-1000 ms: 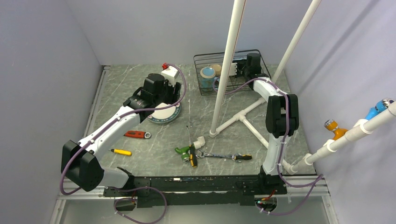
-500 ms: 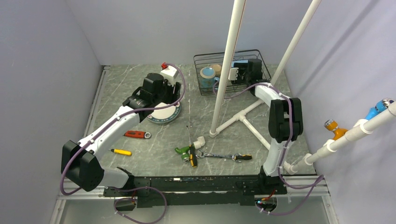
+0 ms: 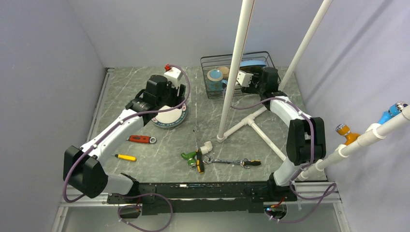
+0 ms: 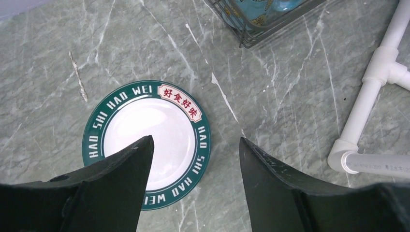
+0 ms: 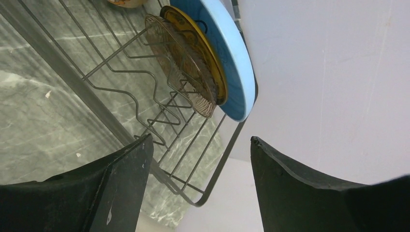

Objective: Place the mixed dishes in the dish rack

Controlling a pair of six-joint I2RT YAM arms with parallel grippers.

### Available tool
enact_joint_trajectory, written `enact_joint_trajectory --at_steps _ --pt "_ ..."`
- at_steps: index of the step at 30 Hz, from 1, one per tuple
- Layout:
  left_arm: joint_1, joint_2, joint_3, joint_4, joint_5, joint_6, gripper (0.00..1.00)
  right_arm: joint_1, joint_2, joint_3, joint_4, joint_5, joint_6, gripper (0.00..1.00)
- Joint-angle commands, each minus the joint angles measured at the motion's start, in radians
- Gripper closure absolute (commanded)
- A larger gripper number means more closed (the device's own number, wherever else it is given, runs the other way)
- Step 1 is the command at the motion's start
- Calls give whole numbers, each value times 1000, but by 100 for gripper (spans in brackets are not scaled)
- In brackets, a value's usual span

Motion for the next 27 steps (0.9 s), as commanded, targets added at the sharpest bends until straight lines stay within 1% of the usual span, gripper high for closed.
enact_joint_trajectory --at_steps 1,3,5,6,10,12,14,17,19,21,25,27 --pt "11 -28 24 5 9 10 29 2 -73 -41 3 3 69 24" --pt "18 -28 24 5 4 10 28 3 -96 -51 -11 26 104 19" --pt "36 -25 26 3 4 3 26 2 -129 -79 4 46 175 2" --pt "48 -25 27 0 10 -3 26 2 -146 -103 30 52 220 1" --pt "119 -9 34 0 61 -42 26 8 -222 -178 121 54 447 0" --pt "167 4 35 4 106 -72 26 17 -255 -219 188 95 585 0" --pt "217 22 37 4 141 -100 25 35 -275 -241 207 135 719 0" --pt "289 57 46 -3 179 -144 25 59 -265 -221 152 208 890 0" --pt "329 83 50 -7 192 -165 24 66 -247 -183 84 293 1010 0" --pt "365 107 57 -17 205 -185 24 66 -233 -142 -1 382 1209 0" --pt "410 140 56 -26 208 -217 21 71 -270 -141 -99 382 1446 0" --pt "418 152 50 -36 202 -236 17 71 -297 -148 -162 391 1562 0"
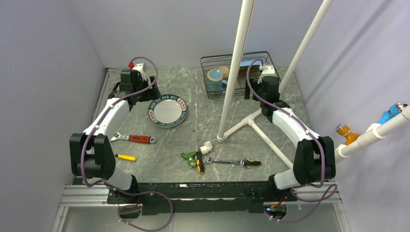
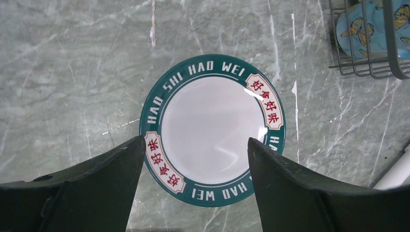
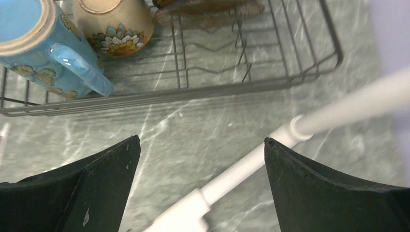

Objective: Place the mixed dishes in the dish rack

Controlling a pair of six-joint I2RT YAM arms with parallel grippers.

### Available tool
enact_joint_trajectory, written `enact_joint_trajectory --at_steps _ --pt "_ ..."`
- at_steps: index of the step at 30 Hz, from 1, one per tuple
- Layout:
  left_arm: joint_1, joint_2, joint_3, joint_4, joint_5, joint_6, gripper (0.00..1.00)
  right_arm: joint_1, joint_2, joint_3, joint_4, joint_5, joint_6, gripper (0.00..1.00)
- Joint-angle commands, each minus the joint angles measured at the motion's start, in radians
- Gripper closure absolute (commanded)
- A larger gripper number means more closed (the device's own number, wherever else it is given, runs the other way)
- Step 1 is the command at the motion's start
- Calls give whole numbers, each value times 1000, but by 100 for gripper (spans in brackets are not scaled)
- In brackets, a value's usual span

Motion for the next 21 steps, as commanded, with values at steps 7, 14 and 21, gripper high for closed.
enact_joint_trajectory --at_steps 7,14,21 --pt "62 38 -47 -82 49 -324 18 3 -82 79 -343 -115 433 0" --pt "74 12 -221 -17 -13 -446 25 4 -130 4 -259 -263 396 0" --pt "73 78 -241 8 -6 -472 41 5 -134 -18 -237 -284 401 0"
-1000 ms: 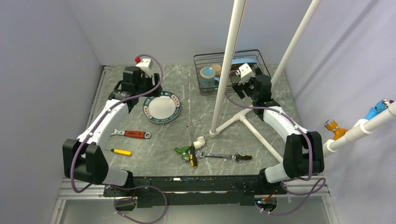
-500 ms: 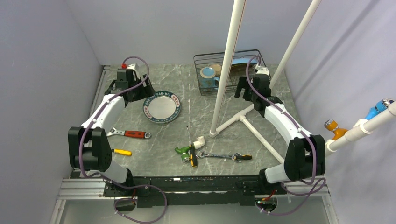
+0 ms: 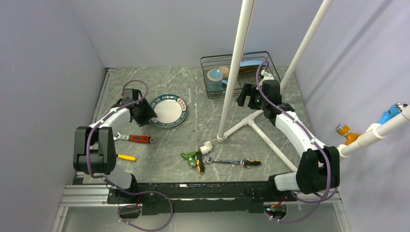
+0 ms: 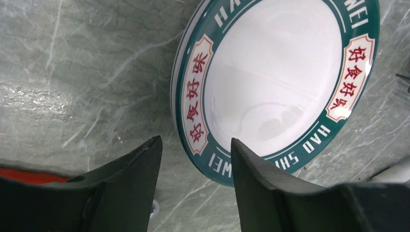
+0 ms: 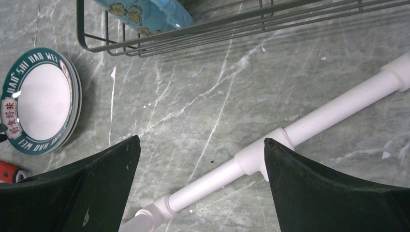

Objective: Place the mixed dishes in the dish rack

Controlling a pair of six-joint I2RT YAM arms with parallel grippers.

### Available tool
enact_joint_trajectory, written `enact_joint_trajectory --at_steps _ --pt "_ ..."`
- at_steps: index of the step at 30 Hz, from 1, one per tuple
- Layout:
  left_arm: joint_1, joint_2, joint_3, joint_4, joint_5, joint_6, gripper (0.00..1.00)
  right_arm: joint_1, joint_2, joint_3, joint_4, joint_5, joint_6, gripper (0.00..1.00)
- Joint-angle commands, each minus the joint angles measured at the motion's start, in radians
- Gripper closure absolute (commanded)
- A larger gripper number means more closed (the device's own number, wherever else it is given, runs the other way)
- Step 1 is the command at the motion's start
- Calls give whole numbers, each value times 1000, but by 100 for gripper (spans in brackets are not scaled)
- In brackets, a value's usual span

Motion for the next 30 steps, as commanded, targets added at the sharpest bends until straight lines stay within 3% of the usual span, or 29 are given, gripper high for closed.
enact_joint_trajectory --at_steps 1,9,16,24,30 --pt "-3 28 6 46 -21 -43 43 1 -33 -16 53 -25 17 0" --pt "-3 58 18 29 -74 -8 52 2 -33 -21 57 -8 13 0" --pt "-3 109 46 49 -57 36 53 4 -26 -18 51 6 8 0" --pt "-3 75 37 26 -84 72 80 2 -10 -10 42 3 8 0" --pt "-3 -2 27 -29 -115 96 87 3 -12 -13 47 1 11 0"
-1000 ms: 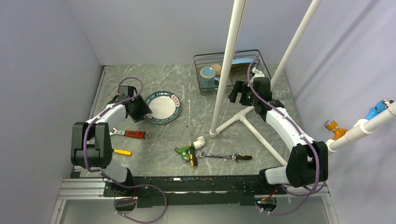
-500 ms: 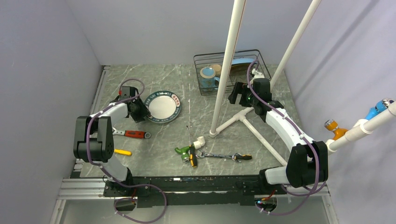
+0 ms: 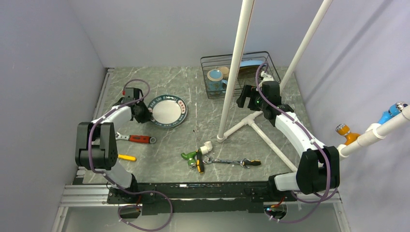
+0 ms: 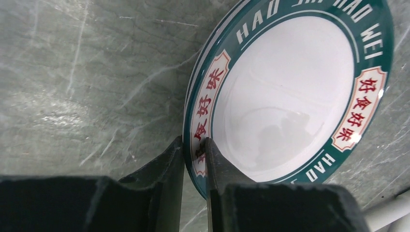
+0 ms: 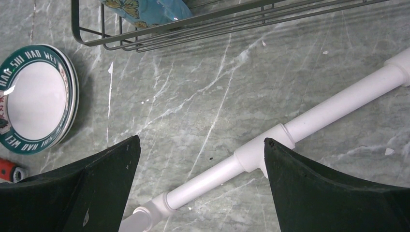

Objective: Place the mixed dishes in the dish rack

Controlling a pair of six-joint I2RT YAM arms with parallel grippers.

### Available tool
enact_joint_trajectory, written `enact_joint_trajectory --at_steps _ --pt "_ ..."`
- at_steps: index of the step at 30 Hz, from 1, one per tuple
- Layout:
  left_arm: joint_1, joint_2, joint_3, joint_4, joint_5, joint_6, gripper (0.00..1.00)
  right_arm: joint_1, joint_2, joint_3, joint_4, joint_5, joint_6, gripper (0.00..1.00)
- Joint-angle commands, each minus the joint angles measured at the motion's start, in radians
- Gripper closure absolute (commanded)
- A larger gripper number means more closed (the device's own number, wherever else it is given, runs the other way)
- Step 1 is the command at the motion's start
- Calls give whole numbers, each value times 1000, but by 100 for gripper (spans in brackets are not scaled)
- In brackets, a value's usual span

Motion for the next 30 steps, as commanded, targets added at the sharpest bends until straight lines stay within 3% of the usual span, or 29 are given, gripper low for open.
enact_joint_trajectory --at_steps 1,8,10,22,30 --pt "1 -92 -5 -73 -62 59 88 3 -10 11 39 10 11 0" --pt "-1 -150 -24 -102 -60 62 92 3 -11 10 41 9 12 0" --pt "0 -163 -26 -105 -56 61 100 4 -9 12 38 8 12 0" --pt "11 -271 -71 25 215 -52 100 3 0 15 34 -10 18 0" --pt "11 -326 -247 118 251 -156 100 3 10 13 42 -14 20 0"
